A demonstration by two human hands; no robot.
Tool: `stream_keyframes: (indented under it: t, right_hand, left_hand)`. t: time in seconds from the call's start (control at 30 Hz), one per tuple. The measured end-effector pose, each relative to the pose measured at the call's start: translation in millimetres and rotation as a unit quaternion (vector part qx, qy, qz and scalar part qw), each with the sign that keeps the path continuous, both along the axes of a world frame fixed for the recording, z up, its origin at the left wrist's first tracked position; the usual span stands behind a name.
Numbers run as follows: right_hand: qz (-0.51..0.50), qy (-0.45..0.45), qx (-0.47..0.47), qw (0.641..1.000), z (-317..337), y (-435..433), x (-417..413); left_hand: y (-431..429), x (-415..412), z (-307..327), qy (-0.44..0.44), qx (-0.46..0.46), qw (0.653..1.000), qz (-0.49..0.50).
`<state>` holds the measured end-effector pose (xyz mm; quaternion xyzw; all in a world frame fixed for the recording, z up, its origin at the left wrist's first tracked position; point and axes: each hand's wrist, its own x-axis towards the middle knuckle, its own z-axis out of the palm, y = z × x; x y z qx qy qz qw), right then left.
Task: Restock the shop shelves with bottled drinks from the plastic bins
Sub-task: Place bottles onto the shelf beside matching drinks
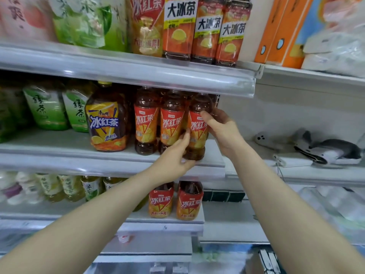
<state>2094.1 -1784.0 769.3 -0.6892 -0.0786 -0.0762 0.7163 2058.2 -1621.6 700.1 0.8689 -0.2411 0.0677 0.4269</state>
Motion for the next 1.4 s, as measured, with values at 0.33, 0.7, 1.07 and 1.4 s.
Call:
stream_keyframes:
  t: [0.33, 0.7, 1.07, 1.4]
  right_hand:
    - [0.034, 0.038, -0.176, 0.983, -28, -15, -5]
    - [0.019, 0.016, -0.183, 0.983, -31, -2, -11]
    - [-0.136, -0.02, -0.237, 0.962, -33, 23, -60]
    - [-0.092, -0.077, -0.245, 0.962, -58, 150, -131]
  left_hand:
    - [7, -10, -12, 0.007, 0.013, 1.0, 0.004]
    - [6, -17, -10, 0.031, -0.004, 0.999, 0.023]
    - [32, -36, 8, 0.01, -0.116, 0.989, 0.092]
    - [155, -116, -8, 0.016, -0.161, 0.975, 0.155]
